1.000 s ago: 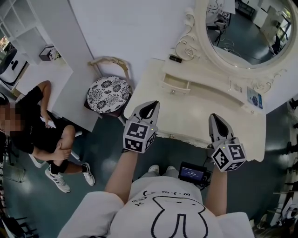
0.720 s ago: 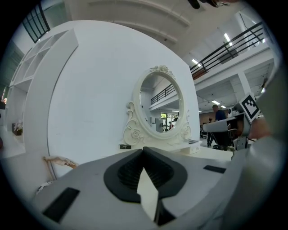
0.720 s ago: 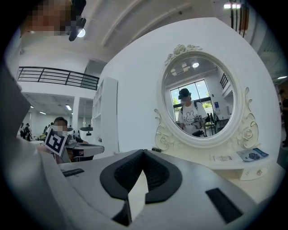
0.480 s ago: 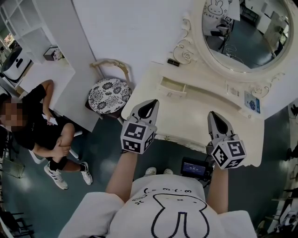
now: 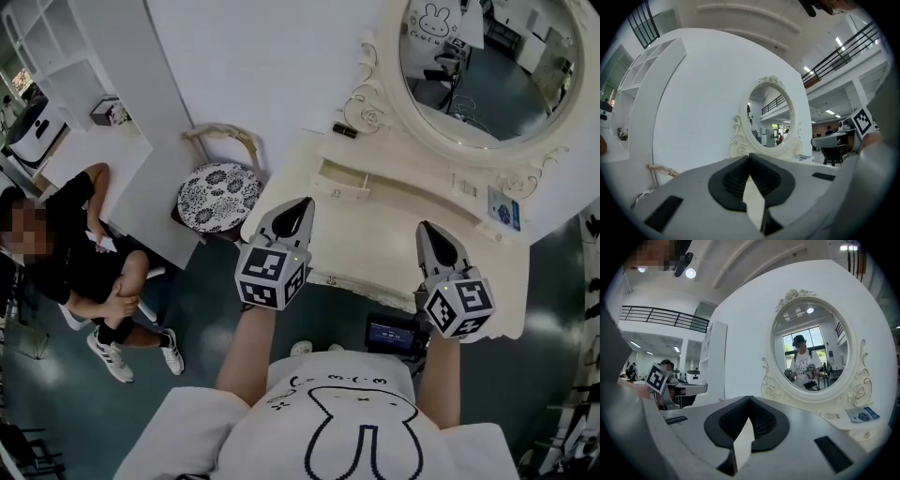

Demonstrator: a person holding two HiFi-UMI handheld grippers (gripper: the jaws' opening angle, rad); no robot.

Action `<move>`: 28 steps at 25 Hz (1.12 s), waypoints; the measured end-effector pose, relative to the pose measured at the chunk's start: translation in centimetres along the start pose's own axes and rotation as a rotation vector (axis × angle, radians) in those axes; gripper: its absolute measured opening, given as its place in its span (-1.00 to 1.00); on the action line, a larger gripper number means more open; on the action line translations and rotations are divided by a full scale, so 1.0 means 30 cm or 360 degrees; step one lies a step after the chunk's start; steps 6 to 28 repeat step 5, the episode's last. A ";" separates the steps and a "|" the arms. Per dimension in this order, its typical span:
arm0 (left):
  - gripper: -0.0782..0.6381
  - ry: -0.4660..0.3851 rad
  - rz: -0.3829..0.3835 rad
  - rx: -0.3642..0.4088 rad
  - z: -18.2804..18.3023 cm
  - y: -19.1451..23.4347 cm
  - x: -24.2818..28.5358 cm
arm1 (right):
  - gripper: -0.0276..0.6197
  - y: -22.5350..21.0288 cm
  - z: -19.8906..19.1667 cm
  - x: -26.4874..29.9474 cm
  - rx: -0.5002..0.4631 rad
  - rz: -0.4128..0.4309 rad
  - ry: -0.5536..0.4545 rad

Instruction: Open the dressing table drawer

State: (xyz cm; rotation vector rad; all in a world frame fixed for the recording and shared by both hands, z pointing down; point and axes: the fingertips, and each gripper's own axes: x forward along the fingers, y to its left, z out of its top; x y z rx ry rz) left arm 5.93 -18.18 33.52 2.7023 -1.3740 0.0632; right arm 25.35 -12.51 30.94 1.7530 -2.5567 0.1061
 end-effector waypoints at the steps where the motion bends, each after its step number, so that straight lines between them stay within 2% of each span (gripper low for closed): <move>1: -0.76 -0.0004 -0.0001 0.0003 0.004 -0.003 0.000 | -0.87 -0.003 0.001 -0.003 -0.0003 -0.0001 0.0000; 28: -0.76 -0.0017 -0.0007 0.0019 0.018 -0.017 -0.003 | -0.87 -0.011 0.007 -0.012 -0.0018 0.0001 0.0000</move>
